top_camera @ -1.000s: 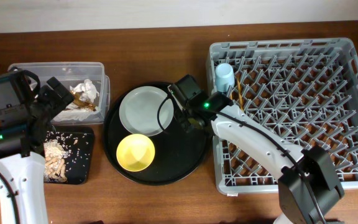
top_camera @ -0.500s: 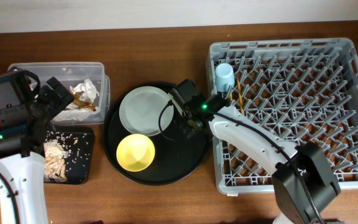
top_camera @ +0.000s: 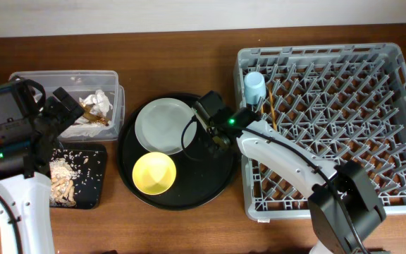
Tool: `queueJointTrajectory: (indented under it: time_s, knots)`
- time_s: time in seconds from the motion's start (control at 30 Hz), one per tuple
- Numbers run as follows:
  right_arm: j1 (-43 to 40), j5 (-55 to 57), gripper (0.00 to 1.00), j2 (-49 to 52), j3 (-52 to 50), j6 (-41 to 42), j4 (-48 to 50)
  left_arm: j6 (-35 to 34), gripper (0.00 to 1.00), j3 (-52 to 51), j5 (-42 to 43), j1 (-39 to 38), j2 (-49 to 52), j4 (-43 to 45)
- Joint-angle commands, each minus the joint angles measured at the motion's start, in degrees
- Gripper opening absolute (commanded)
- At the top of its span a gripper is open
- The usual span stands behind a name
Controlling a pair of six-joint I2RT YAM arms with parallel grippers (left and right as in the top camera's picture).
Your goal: Sort waste into correct bins and load items into the dishwasher rack
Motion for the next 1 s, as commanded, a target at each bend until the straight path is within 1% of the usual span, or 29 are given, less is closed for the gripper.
queueJointTrajectory:
  time_s: [0.0,0.13,0.2,0.3,0.4,0.43,0.47,0.57,0.67,0.77,0.8,0.97]
  knots:
    - [0.3,-2.5,0.04,-0.9,5.3,0.3,-2.0,-0.2,0.99,0.6,0.4,0.3,-0.3,0.0]
    - [-1.9,-13.9,0.04,-4.0,14.5,-1.0,-5.7,-0.2,0.99,0.6,0.4,0.3,-0.3,0.0]
    - [-5.1,-20.7,0.04,-5.0,18.9,-2.0,-9.0,-0.2,0.99,0.6,0.4,0.3,-0.3,0.1]
    - [-11.0,-33.7,0.04,-5.5,20.9,-6.4,-12.7,-0.2,0.99,0.6,0.4,0.3,-0.3,0.1]
    - [-20.2,-53.6,0.04,-4.8,20.6,-17.0,-18.8,-0.2,0.99,0.6,0.4,0.3,-0.3,0.0]
    - [-22.6,-58.6,0.04,-4.3,20.5,-20.6,-20.7,-0.2,0.99,0.6,0.4,0.3,-0.3,0.0]
    - [-26.7,-65.8,0.04,-3.3,20.1,-26.3,-24.2,-0.2,0.99,0.6,0.4,0.3,-0.3,0.1]
    - [-33.2,-71.9,0.04,-1.6,17.6,-32.9,-27.0,-0.2,0.99,0.6,0.4,0.3,-0.3,0.0]
    - [-37.0,-75.6,0.04,-0.6,13.4,-38.1,-26.7,-0.2,0.99,0.6,0.4,0.3,-0.3,0.0]
    - [-39.4,-76.3,0.04,0.7,9.4,-42.1,-26.3,-0.2,0.99,0.6,0.4,0.3,-0.3,0.0]
    - [-40.3,-76.3,0.04,1.2,7.5,-43.1,-25.4,-0.2,0.99,0.6,0.4,0.3,-0.3,0.1]
    - [-41.5,-76.9,0.04,3.5,0.7,-43.1,-18.7,-0.2,0.99,0.6,0.4,0.3,-0.3,0.0]
